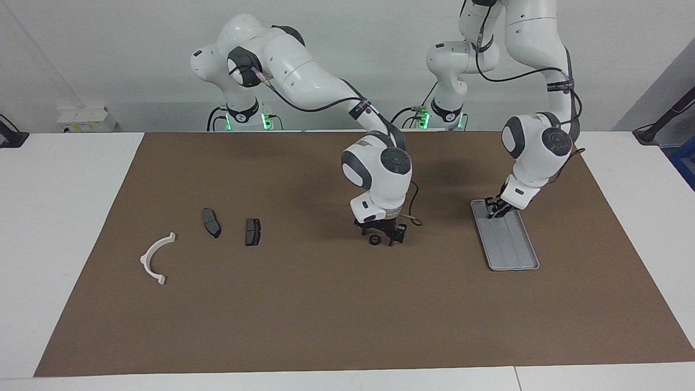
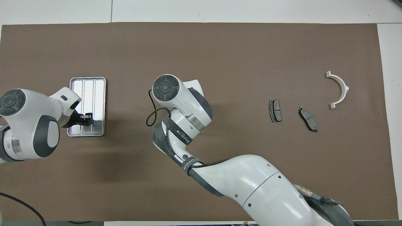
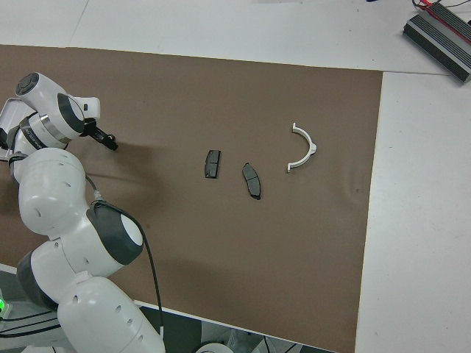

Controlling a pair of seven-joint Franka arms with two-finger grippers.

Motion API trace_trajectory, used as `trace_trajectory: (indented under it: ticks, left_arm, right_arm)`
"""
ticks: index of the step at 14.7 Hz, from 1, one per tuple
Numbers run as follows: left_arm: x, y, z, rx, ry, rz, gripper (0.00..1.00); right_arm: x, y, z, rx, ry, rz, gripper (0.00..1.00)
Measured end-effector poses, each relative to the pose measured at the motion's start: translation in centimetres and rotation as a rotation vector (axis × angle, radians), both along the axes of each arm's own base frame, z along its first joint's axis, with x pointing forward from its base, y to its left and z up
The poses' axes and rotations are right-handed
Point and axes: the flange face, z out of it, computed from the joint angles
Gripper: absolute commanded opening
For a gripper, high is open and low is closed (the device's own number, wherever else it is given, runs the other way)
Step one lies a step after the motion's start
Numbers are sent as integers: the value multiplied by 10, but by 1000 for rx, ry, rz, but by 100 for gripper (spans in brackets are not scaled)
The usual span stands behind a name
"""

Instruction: Place bearing gear from tray to pile

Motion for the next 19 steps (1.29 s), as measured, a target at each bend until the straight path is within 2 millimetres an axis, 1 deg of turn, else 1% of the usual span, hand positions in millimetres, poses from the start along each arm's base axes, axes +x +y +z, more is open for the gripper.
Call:
trace_trajectory:
  ticks: [1,3,5,6,7,8,10,11,13,14,15,16,17,18,19]
  left_arm:
    - [0,0,0,0,0,0,8]
    - [0,0,0,0,0,1,6]
    - [2,1,3,0,-8,3,6]
    - [6,0,8,-3,-16,7,6]
    - [10,0,15,-14,-23,18,6]
    - [16,-1,25,-29,-26,32,6]
    - [27,-5,48,-47,-30,54,6]
    - [31,-7,57,-49,-33,64,7]
    - [37,-17,68,-51,-40,84,7]
    - [38,-22,71,-51,-45,95,7]
    - [40,-30,74,-52,-50,106,7]
    - [41,-37,76,-52,-54,117,7]
    - [41,-45,79,-53,-58,129,7]
    - [42,-53,81,-54,-62,144,7]
    - [43,-64,84,-56,-67,163,7]
  right_arm:
    - [1,-2,1,1,-1,-3,53]
    - [4,-5,2,8,4,-12,48]
    - [6,-7,2,9,4,-16,35]
    - [6,-8,2,10,5,-17,25]
    - [6,-8,2,11,5,-19,18]
    - [7,-9,3,11,5,-19,7]
    - [7,-9,2,11,5,-20,0]
    - [7,-9,2,11,5,-20,0]
    - [9,-13,3,6,11,-26,0]
    - [11,-19,3,-8,25,-23,0]
    - [14,-29,6,-30,50,-10,0]
    - [21,-43,16,-48,75,15,0]
    - [29,-60,35,-56,98,44,0]
    - [38,-79,59,-54,110,74,0]
    - [48,-102,90,-45,111,111,0]
